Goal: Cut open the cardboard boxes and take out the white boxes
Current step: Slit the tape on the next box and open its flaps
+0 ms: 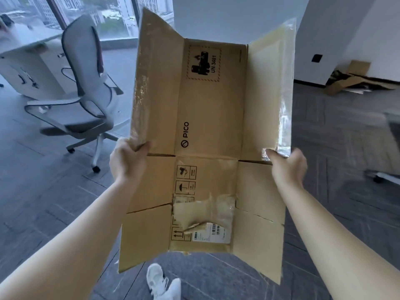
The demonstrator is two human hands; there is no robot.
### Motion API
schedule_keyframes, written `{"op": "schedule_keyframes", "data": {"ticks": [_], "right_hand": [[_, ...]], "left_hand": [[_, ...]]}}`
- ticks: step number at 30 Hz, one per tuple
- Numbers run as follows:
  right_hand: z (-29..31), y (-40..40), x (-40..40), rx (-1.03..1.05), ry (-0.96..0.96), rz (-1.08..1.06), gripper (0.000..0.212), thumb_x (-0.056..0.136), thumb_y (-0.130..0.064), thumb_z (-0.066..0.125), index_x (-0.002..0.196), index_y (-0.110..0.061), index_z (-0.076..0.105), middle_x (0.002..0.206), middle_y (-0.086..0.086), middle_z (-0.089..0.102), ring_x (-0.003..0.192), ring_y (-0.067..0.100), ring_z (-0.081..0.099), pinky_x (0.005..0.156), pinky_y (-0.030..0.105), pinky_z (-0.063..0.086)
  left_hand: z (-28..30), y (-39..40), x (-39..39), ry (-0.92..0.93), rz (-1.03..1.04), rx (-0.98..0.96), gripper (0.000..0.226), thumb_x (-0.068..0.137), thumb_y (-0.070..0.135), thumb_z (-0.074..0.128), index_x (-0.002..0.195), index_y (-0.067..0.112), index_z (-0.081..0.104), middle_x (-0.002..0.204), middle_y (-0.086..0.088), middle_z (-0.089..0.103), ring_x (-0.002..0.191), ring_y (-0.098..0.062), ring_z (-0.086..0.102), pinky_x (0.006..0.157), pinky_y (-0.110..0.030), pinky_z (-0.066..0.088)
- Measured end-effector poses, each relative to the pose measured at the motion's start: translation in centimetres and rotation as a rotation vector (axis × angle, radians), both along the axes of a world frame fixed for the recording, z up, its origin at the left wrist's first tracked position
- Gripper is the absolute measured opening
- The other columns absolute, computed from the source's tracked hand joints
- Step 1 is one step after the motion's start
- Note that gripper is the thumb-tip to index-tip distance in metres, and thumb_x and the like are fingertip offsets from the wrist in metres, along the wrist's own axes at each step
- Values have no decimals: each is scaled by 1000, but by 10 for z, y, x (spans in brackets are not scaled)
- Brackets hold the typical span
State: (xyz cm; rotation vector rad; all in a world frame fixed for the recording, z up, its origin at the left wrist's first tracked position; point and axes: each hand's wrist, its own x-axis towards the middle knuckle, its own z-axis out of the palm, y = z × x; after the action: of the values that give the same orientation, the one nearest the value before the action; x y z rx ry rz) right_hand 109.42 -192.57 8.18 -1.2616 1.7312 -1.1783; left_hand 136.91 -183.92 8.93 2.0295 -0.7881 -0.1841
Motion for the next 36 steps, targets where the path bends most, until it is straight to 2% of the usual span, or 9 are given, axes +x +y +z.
{"op": "schedule_keyframes", "data": {"ticks": [4,7,11,18,21,24,30,33,36], "right_hand": [[-35,-62,56,63,21,-67,29,82,-21,65,99,1,55,89,8,54,78,23,49,65,27,32],[-64,-104,97,115,19,-158,32,79,-23,68,97,1,57,87,8,56,79,26,52,65,28,33],[-98,-153,137,191,39,-221,27,79,-18,67,94,2,57,85,9,55,79,24,51,67,29,36],[-191,-233,157,332,63,-282,28,76,-19,70,83,2,54,82,14,55,79,32,56,68,37,42],[-245,-261,157,396,72,-297,28,77,-21,70,81,1,52,79,12,54,77,30,54,61,32,37],[-293,-263,159,457,105,-334,30,79,-20,69,70,-4,46,67,5,47,70,26,47,52,30,28],[-354,-230,177,556,150,-433,39,78,-14,71,59,-12,37,61,2,43,69,25,45,50,30,27],[-380,-215,189,589,157,-433,29,79,-14,70,68,-3,45,67,9,49,73,28,49,53,33,28],[-420,-209,198,619,180,-423,27,79,-15,70,79,4,50,72,13,51,74,30,51,56,33,27]], "left_hand": [[-32,-85,69,-6,-80,72,38,84,34,64,106,3,60,101,-10,61,102,-31,54,72,-29,31],[-58,-151,120,-3,-167,130,38,84,34,65,103,1,63,98,-15,64,98,-34,57,69,-29,32],[-92,-220,170,31,-225,251,36,84,34,64,103,4,62,92,-9,62,92,-29,55,71,-30,35],[-177,-319,192,53,-301,389,30,85,30,65,93,3,53,84,-6,53,79,-22,47,68,-30,31],[-237,-353,191,89,-301,435,31,84,30,66,92,3,53,78,-2,53,79,-22,47,65,-30,31],[-292,-364,189,123,-325,475,28,84,28,66,90,3,53,69,6,48,77,-20,46,54,-27,27],[-362,-350,205,164,-401,570,27,84,27,66,91,2,56,71,7,51,76,-21,49,54,-24,30],[-395,-345,216,188,-431,608,26,84,26,67,92,3,58,71,10,52,78,-20,50,64,-29,31],[-437,-343,225,171,-435,631,27,83,28,67,90,3,59,71,9,51,76,-18,49,57,-27,30]]}}
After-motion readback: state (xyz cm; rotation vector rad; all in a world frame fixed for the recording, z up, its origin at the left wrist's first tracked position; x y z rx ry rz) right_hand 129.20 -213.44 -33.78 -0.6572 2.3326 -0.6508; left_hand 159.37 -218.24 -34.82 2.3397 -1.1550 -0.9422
